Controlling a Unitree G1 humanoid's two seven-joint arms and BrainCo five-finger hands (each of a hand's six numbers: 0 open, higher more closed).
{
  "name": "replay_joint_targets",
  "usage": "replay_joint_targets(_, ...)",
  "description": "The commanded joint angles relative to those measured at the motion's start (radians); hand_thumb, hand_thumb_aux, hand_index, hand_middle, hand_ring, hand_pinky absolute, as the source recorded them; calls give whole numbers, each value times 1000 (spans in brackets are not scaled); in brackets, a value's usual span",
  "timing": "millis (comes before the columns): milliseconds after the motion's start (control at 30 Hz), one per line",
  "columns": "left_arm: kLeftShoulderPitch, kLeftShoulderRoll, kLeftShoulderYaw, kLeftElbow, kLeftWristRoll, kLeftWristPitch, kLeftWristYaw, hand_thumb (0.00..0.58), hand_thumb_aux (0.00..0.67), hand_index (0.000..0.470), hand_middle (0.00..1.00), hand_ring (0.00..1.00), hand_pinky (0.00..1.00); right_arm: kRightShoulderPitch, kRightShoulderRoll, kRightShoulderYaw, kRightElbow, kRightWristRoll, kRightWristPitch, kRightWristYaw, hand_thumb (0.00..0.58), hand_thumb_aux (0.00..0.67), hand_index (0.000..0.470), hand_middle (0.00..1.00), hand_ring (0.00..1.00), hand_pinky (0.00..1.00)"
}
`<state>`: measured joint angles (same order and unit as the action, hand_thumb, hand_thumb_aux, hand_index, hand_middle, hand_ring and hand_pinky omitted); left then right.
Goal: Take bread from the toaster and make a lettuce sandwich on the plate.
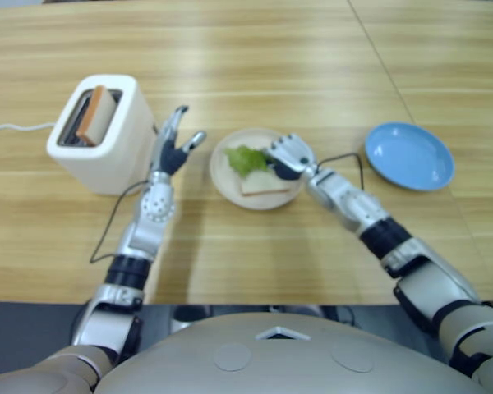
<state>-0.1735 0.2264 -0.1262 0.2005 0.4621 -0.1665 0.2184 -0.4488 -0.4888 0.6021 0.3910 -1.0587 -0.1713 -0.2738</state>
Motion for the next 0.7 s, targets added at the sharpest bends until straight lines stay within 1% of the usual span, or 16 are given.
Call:
replay_joint_targets(33, 7, 1, -5, 14, 4, 5, -1, 0, 0, 0, 0, 0, 0, 31, -21, -35, -84, 12, 16, 27, 549, 515, 354, 827, 827, 827)
replay_joint_targets(67, 6, 2, -4, 15, 3, 4, -1, 0, 0, 0, 0, 0, 0, 39, -25, -44, -108, 14, 19, 33, 489, 405, 278, 373, 373, 373)
replay_joint_targets(100, 7, 3, -4, 15, 4, 4, -2, 0, 0, 0, 0, 0, 0, 48, -29, -54, -134, 18, 23, 37, 489, 405, 278, 373, 373, 373)
replay_joint_targets(133, 7, 4, -4, 15, 4, 4, -2, 0, 0, 0, 0, 0, 0, 55, -31, -61, -151, 20, 27, 41, 400, 297, 204, 0, 0, 0)
replay_joint_targets(167, 8, 5, -3, 14, 4, 3, -2, 0, 0, 0, 0, 0, 0, 65, -38, -75, -178, 23, 37, 52, 0, 0, 0, 0, 0, 0)
replay_joint_targets(267, 12, 8, 1, 13, 5, 2, -2, 0, 0, 0, 0, 0, 0, 92, -68, -123, -254, 28, 63, 86, 0, 0, 0, 0, 0, 0)
replay_joint_targets(367, 15, 10, 2, 5, 8, 3, -2, 0, 0, 0, 0, 0, 0, 131, -113, -188, -337, 49, 99, 161, 0, 0, 0, 0, 0, 0)
replay_joint_targets(500, 29, 15, 8, -66, 18, 14, -8, 0, 0, 0, 0, 0, 0, 209, -190, -309, -447, 114, 187, 341, 0, 0, 0, 0, 0, 0)
replay_joint_targets(533, 37, 19, 13, -114, 28, 24, -10, 0, 0, 0, 0, 0, 0, 233, -209, -341, -472, 137, 209, 390, 0, 0, 0, 0, 0, 0)
replay_joint_targets(600, 61, 32, 32, -257, 60, 54, -23, 0, 0, 0, 0, 0, 0, 268, -225, -418, -543, 180, 236, 417, 0, 0, 0, 0, 0, 0)
replay_joint_targets(700, 84, 72, 93, -503, 146, 119, -47, 0, 0, 0, 0, 0, 0, 300, -185, -519, -637, 312, 234, 419, 0, 0, 0, 0, 0, 0)
